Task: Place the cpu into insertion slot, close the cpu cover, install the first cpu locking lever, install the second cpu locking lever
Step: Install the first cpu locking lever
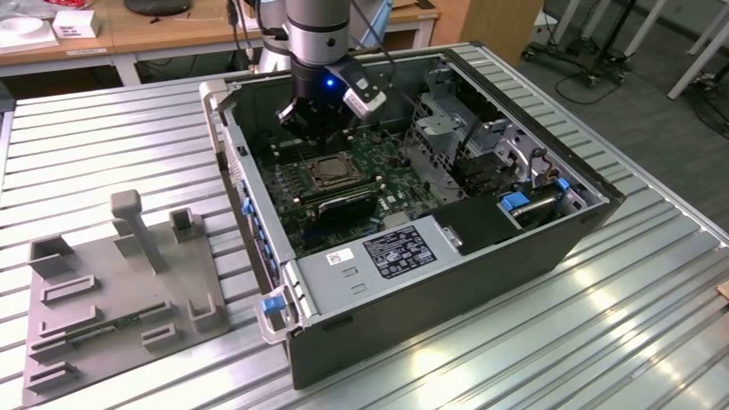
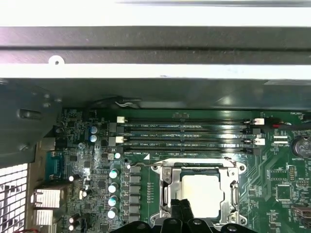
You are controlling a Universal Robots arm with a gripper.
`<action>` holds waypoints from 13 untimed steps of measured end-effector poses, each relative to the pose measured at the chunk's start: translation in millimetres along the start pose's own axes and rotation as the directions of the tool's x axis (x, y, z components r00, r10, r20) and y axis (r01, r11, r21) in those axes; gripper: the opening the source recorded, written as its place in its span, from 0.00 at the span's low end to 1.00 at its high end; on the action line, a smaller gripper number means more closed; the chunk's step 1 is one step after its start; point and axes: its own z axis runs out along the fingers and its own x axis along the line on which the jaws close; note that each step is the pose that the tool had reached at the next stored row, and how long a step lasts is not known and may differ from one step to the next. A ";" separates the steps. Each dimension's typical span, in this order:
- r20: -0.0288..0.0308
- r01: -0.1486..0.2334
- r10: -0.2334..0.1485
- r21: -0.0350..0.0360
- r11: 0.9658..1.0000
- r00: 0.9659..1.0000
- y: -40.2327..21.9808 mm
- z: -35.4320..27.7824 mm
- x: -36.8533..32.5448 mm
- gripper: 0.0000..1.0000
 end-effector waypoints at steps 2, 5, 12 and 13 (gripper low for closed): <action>0.000 0.000 0.000 0.000 1.000 1.000 0.1 -2.2 -0.1 0.11; 0.000 0.000 0.000 0.000 1.000 1.000 0.2 -2.4 -0.2 0.11; -0.004 0.000 0.000 0.000 1.000 1.000 0.1 -2.8 -0.1 0.11; -0.005 0.000 0.000 0.000 1.000 1.000 0.2 -2.8 -0.1 0.11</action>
